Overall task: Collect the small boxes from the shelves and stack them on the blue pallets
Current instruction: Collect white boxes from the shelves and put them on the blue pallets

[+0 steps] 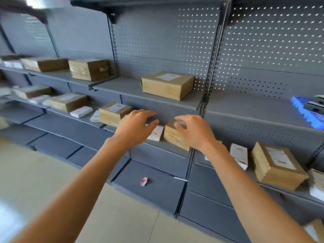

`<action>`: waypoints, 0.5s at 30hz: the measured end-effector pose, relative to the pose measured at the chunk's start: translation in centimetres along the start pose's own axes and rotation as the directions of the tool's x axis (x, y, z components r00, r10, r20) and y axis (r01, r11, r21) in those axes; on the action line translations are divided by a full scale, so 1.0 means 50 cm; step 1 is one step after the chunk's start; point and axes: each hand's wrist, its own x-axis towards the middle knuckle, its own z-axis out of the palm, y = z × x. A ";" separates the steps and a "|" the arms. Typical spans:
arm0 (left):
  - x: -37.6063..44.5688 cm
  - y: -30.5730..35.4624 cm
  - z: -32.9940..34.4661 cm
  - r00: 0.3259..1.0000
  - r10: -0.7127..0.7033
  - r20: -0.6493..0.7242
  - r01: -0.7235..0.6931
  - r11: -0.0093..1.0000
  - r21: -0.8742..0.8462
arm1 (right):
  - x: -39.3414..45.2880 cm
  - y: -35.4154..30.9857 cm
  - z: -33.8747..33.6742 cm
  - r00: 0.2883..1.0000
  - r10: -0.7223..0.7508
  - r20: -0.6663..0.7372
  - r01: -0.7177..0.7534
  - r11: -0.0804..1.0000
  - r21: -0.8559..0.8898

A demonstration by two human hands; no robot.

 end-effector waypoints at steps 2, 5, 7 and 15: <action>-0.049 -0.075 -0.043 0.996 -0.084 -0.012 0.084 0.996 0.014 | 0.012 -0.084 0.044 0.997 -0.059 0.039 0.058 0.998 0.037; -0.113 -0.179 -0.096 0.980 -0.194 -0.044 0.196 0.980 0.034 | 0.032 -0.196 0.107 0.985 -0.152 0.078 0.148 0.987 0.055; -0.149 -0.239 -0.124 0.966 -0.248 -0.075 0.252 0.966 0.059 | 0.045 -0.262 0.147 0.976 -0.193 0.104 0.186 0.980 0.076; -0.200 -0.465 -0.164 0.894 -0.420 -0.154 0.434 0.898 0.071 | 0.162 -0.451 0.307 0.911 -0.359 0.202 0.325 0.928 0.181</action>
